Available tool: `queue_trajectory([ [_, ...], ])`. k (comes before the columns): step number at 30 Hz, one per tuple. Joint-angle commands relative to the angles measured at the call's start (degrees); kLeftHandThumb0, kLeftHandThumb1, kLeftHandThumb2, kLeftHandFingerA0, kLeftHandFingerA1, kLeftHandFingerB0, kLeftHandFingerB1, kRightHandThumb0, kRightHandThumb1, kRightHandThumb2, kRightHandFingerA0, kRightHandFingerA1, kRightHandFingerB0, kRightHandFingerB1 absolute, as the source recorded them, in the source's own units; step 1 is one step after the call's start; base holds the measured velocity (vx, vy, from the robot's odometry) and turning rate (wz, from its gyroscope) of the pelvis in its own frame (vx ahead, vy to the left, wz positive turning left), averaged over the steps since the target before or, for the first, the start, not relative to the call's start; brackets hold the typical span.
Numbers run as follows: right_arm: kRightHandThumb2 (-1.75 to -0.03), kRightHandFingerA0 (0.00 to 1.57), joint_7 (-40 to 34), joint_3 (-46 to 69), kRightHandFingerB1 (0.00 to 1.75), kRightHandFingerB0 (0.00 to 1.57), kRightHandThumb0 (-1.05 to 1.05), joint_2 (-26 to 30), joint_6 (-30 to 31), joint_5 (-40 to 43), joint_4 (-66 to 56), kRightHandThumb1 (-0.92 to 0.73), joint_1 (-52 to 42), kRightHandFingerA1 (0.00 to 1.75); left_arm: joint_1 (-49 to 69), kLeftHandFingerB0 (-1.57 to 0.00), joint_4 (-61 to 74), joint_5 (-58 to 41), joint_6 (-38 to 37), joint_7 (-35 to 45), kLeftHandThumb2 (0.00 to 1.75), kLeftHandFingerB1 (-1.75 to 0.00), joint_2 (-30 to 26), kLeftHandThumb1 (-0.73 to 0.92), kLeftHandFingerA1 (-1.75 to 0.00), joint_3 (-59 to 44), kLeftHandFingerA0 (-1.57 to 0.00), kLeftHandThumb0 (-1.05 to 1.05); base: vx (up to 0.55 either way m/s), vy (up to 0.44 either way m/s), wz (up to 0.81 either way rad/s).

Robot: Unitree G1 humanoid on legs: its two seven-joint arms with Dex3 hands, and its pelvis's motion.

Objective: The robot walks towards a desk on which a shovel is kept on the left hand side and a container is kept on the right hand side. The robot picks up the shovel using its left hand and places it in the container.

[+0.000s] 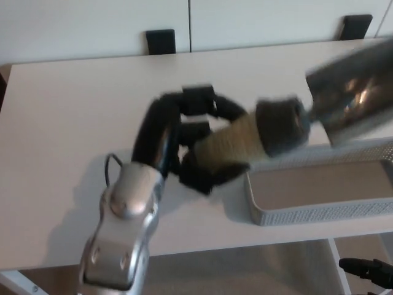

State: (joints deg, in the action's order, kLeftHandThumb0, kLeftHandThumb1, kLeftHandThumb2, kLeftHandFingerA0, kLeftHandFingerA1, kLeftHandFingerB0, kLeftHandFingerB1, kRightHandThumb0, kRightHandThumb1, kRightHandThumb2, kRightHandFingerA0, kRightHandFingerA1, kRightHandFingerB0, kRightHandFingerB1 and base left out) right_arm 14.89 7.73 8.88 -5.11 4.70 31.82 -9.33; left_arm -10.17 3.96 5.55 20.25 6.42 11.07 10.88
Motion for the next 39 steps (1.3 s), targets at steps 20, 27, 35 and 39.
queue_trajectory([
  [20,-0.52,0.79,0.7,-0.3,0.54,0.6,-0.17,1.3,0.5,0.4,-0.1,-0.43,-2.0,0.66,0.0,-1.39,2.3,-4.5,12.8,-0.8,1.16,-0.86,1.1,0.09,-0.99,-2.6,-1.57,-0.26,0.0,0.0,0.0],
  [27,-0.52,0.8,0.5,-0.5,0.54,0.61,-0.16,1.7,0.0,-0.2,0.6,-0.44,-1.5,0.65,-3.5,-1.28,4.4,2.5,6.3,-1.1,1.03,-0.95,-4.6,0.25,-0.98,3.3,-1.57,-0.55,0.0,0.0,0.0],
  [35,-0.59,0.79,1.2,-0.4,0.58,0.61,-0.23,1.8,-0.5,0.0,1.4,-0.41,-1.2,0.69,-9.4,-1.25,-0.4,8.6,-0.3,-3.6,1.06,-0.96,-12.0,0.38,-1.01,8.4,-1.57,-0.6,0.0,0.0,0.0],
  [39,-0.59,0.79,1.4,-0.2,0.58,0.59,-0.21,1.6,0.2,0.5,0.6,-0.42,-1.3,0.69,-12.2,-1.28,-3.0,9.3,2.9,-4.3,1.09,-0.97,-11.6,0.34,-1.02,9.0,-1.57,-0.61,0.0,0.0,0.0],
])
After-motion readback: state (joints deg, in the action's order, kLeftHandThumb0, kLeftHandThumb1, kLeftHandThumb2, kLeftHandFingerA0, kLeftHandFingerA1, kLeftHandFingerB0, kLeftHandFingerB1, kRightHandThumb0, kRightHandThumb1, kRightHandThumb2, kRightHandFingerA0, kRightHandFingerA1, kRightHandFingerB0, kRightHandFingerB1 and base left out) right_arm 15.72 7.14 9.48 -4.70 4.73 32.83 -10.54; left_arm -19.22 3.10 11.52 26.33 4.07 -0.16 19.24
